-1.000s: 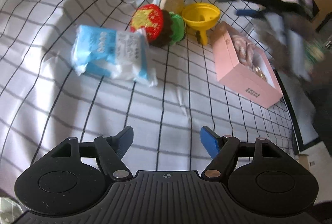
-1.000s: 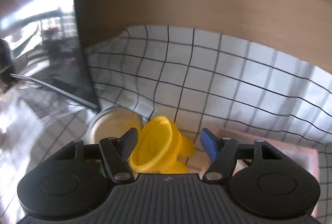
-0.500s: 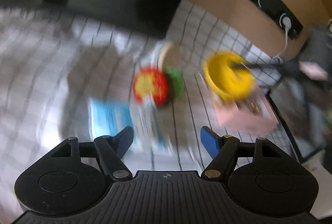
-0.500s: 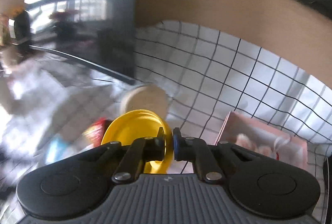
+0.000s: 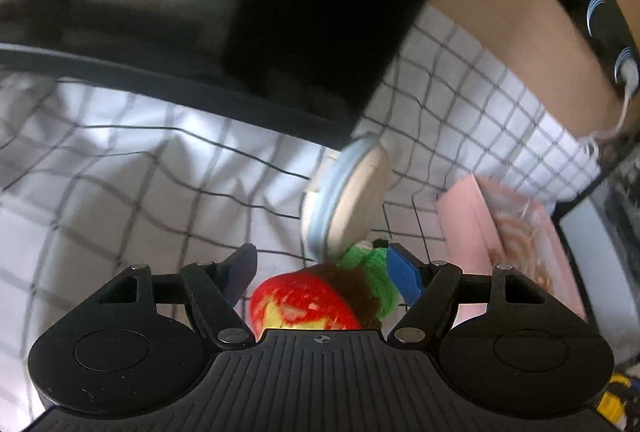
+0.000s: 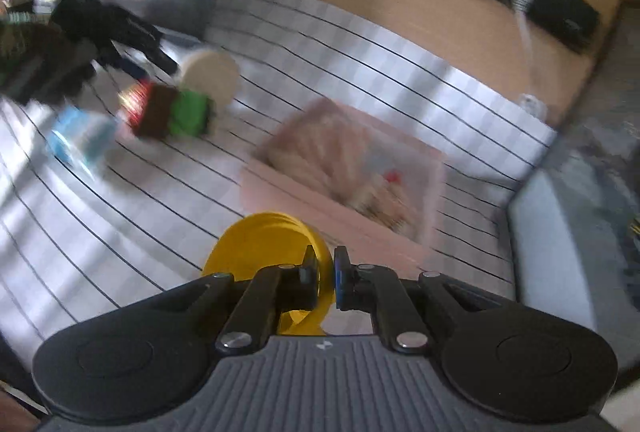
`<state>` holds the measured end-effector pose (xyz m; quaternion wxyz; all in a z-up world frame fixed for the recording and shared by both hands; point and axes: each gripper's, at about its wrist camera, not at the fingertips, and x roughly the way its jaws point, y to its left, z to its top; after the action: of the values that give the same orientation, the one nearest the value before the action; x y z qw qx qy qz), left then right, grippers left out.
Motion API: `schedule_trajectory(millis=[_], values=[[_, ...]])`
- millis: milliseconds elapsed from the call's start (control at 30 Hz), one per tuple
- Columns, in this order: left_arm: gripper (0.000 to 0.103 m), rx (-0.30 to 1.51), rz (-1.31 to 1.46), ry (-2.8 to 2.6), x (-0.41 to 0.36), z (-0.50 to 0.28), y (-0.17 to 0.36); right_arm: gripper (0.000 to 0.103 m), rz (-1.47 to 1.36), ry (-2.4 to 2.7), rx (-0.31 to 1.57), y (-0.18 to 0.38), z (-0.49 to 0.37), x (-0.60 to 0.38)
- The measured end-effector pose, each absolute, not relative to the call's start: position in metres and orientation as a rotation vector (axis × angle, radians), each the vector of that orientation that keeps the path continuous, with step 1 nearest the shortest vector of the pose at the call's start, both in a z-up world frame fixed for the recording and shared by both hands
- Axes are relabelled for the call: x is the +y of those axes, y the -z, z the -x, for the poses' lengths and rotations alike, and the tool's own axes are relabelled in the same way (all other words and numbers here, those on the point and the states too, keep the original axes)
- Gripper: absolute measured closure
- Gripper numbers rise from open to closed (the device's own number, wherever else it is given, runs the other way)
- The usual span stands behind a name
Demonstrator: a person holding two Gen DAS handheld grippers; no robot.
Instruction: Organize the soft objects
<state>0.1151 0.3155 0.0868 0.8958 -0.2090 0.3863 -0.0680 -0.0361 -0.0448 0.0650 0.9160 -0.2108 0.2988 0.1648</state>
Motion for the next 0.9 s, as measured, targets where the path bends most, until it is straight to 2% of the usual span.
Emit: schedule_trajectory(millis=[67,133,233,267,300,400,467,700,767,900], values=[[0.025,0.817,0.388,0.163,0.305,-0.12,-0.081,0.095,0.422,-0.257,0.639,-0.053,0.031,-0.055],[0.025,0.834,0.316,0.191,0.289,-0.116,-0.078,0.089,0.374,-0.223,0.697,-0.045,0.027,-0.067],[0.025,0.883,0.169,0.306,0.257,-0.097,-0.077,0.064,0.319,-0.211,0.701,-0.042,0.028,-0.074],[0.026,0.896,0.122,0.377,0.244,-0.087,-0.077,0.049,0.31,-0.211,0.686,-0.043,0.031,-0.076],[0.026,0.902,0.077,0.437,0.232,-0.078,-0.077,0.039,0.307,-0.213,0.672,-0.043,0.033,-0.077],[0.029,0.889,-0.085,0.465,0.197,-0.058,-0.075,0.038,0.32,-0.224,0.663,-0.04,0.037,-0.075],[0.029,0.88,-0.093,0.401,0.185,-0.059,-0.073,0.038,0.311,-0.235,0.67,-0.038,0.037,-0.075],[0.029,0.874,0.476,0.191,0.226,-0.087,-0.074,0.038,0.293,-0.27,0.657,-0.035,0.053,-0.075],[0.029,0.886,0.533,0.138,0.229,-0.098,-0.073,0.038,0.299,-0.268,0.662,-0.033,0.057,-0.075],[0.026,0.951,0.45,0.099,0.213,-0.121,-0.067,0.038,0.298,-0.242,0.646,-0.035,0.063,-0.083]])
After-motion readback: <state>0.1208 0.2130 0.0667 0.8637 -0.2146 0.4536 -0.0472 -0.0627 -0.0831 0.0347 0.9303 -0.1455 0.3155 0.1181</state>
